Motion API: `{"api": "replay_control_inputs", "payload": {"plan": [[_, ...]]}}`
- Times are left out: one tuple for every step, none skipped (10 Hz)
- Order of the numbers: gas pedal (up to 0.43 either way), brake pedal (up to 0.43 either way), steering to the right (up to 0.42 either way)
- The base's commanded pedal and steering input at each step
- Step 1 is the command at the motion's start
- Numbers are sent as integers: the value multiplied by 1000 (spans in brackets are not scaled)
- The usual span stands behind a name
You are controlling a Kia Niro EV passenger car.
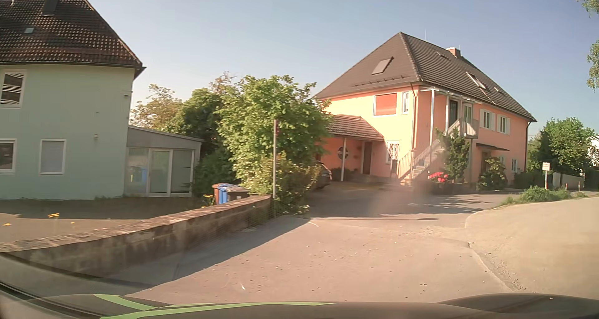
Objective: Follow the waypoints while adhering to traffic rules and regulations
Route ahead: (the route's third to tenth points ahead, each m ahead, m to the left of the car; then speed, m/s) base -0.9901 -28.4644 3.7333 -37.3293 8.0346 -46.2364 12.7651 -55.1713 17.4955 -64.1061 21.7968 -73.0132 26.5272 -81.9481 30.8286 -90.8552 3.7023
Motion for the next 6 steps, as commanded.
{"api": "replay_control_inputs", "payload": {"plan": [[0, 0, 531], [0, 0, 522], [8, 0, 501], [8, 0, 477], [20, 0, 453], [28, 0, 432]]}}
